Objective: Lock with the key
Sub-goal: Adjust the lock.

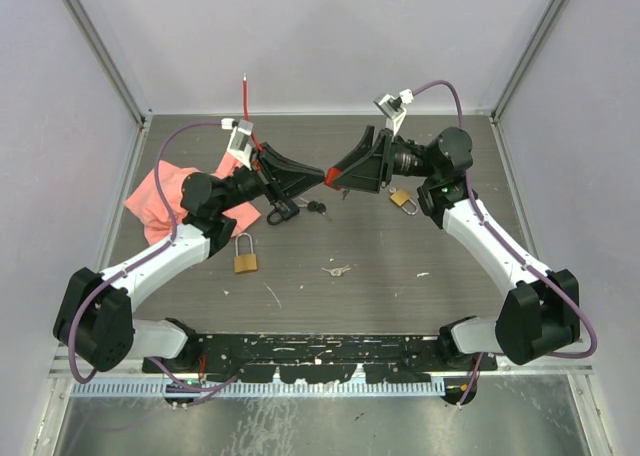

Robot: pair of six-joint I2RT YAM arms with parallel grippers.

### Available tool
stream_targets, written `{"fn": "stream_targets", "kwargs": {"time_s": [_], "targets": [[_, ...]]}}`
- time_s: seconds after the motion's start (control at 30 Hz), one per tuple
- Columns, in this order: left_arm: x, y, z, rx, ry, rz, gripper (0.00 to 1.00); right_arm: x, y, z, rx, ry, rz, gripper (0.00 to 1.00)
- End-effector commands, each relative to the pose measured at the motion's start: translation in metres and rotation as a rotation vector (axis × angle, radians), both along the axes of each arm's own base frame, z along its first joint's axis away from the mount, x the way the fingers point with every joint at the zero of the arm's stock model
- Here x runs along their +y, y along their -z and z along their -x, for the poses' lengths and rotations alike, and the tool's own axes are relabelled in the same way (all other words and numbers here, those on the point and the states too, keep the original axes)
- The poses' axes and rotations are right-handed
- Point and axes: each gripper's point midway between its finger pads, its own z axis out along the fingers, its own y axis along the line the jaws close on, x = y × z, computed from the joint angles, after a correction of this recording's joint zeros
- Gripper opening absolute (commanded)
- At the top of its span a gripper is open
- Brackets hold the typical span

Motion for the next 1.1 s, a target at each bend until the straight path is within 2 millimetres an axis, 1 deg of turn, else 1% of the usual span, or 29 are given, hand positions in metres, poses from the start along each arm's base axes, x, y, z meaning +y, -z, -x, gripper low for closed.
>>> {"fn": "stream_targets", "kwargs": {"time_s": [0.0, 0.2, 0.23, 0.27, 0.33, 0.63, 0.9, 1.07], "targets": [[0.012, -0.041, 0.009, -0.156, -0.049, 0.090, 0.00, -0.004, -0.019, 0.011, -0.047, -0.020, -0.039, 0.74], [0.013, -0.040, 0.004, -0.156, -0.077, 0.096, 0.00, -0.005, -0.021, 0.017, -0.038, -0.041, -0.041, 0.57], [0.017, -0.047, 0.009, -0.172, -0.084, 0.108, 0.00, -0.005, -0.021, 0.019, -0.039, -0.042, -0.041, 0.55], [0.019, -0.048, 0.010, -0.175, -0.092, 0.112, 0.00, -0.005, -0.022, 0.019, -0.041, -0.043, -0.041, 0.53], [0.019, -0.047, 0.008, -0.168, -0.106, 0.109, 0.00, -0.006, -0.022, 0.021, -0.044, -0.045, -0.041, 0.51], [0.019, -0.042, 0.002, -0.143, -0.129, 0.097, 0.00, -0.006, -0.025, 0.019, -0.057, -0.040, -0.044, 0.50], [0.016, -0.037, 0.002, -0.127, -0.107, 0.087, 0.00, -0.004, -0.038, 0.017, -0.062, -0.048, -0.075, 0.50], [0.015, -0.034, 0.000, -0.118, -0.105, 0.081, 0.00, -0.003, -0.038, 0.013, -0.056, -0.043, -0.080, 0.46]]}}
